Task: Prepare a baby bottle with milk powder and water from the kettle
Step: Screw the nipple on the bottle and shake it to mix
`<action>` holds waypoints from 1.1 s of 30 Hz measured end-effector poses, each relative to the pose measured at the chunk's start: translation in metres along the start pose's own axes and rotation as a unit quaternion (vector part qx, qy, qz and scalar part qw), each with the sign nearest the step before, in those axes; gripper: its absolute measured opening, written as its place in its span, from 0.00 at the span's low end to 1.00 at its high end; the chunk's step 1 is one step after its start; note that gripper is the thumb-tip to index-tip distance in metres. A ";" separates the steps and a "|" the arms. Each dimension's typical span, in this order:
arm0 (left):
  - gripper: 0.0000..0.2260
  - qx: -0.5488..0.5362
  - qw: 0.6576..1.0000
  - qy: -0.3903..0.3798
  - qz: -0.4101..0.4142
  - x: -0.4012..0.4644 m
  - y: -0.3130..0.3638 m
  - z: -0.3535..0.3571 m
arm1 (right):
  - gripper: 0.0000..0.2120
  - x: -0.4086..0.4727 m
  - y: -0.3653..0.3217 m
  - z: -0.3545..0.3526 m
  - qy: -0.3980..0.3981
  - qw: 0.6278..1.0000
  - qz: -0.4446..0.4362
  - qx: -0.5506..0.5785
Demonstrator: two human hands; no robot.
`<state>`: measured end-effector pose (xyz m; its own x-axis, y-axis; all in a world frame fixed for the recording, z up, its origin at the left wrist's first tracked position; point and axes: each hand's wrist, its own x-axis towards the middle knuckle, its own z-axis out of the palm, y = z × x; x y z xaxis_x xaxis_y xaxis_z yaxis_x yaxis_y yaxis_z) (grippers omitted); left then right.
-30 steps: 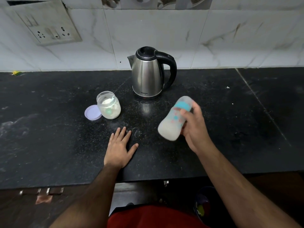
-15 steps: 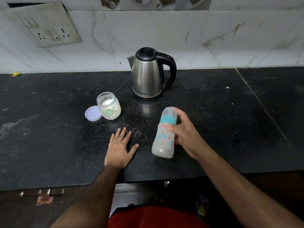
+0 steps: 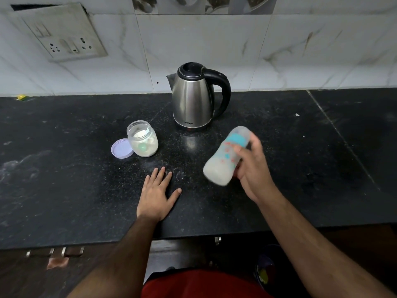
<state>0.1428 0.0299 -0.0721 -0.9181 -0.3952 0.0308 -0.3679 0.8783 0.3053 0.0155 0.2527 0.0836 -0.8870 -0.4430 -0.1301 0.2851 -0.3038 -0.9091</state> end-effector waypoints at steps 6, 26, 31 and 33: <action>0.33 0.003 1.000 -0.005 0.000 0.000 -0.001 -0.001 | 0.30 -0.010 0.003 -0.001 -0.089 0.990 0.044 -0.103; 0.33 0.007 1.000 -0.002 0.004 0.000 -0.001 0.001 | 0.31 -0.008 0.006 -0.006 -0.081 0.990 0.041 -0.108; 0.34 0.009 1.000 -0.005 0.006 0.000 -0.002 0.001 | 0.26 -0.003 0.006 -0.003 0.019 1.000 0.006 -0.024; 0.35 0.007 1.000 -0.003 0.005 0.001 -0.002 0.001 | 0.29 -0.012 0.010 -0.002 -0.062 0.991 0.052 -0.108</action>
<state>0.1429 0.0280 -0.0741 -0.9227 -0.3844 0.0289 -0.3600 0.8859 0.2924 0.0279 0.2566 0.0756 -0.8017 -0.5669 -0.1893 0.2758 -0.0698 -0.9587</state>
